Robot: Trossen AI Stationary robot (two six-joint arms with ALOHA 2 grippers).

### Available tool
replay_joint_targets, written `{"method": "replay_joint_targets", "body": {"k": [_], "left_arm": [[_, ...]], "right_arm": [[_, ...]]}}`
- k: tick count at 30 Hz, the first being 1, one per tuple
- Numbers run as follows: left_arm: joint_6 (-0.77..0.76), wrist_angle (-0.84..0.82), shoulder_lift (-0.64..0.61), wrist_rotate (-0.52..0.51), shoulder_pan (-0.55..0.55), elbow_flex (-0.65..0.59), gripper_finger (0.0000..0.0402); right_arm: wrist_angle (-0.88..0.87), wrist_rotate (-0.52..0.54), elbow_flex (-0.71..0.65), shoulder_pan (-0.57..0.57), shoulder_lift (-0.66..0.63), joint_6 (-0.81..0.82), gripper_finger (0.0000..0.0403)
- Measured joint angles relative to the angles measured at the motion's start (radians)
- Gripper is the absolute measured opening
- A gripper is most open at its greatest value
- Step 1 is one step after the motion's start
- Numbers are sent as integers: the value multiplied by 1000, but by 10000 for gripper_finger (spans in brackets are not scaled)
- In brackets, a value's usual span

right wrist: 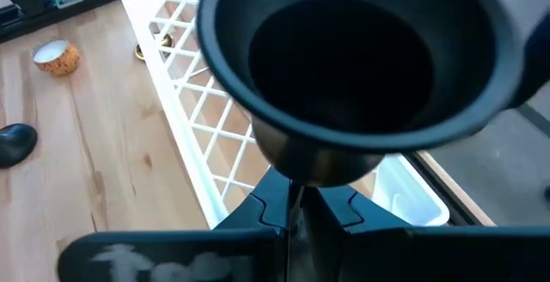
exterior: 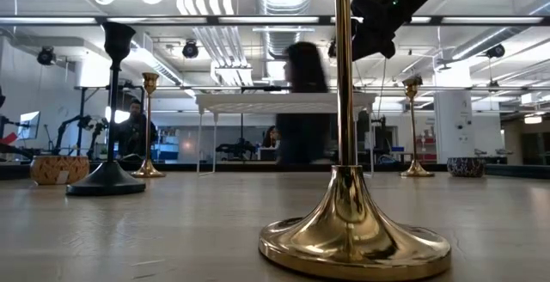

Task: Pick & Place candle stick holders
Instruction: Put the right black candle holder on the shelf

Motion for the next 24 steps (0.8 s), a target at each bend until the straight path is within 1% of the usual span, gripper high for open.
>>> {"method": "replay_joint_targets", "body": {"k": [24], "left_arm": [[0,0,0,0,0,0,39]], "right_arm": [[3,1,-9,0,0,6,11]]}}
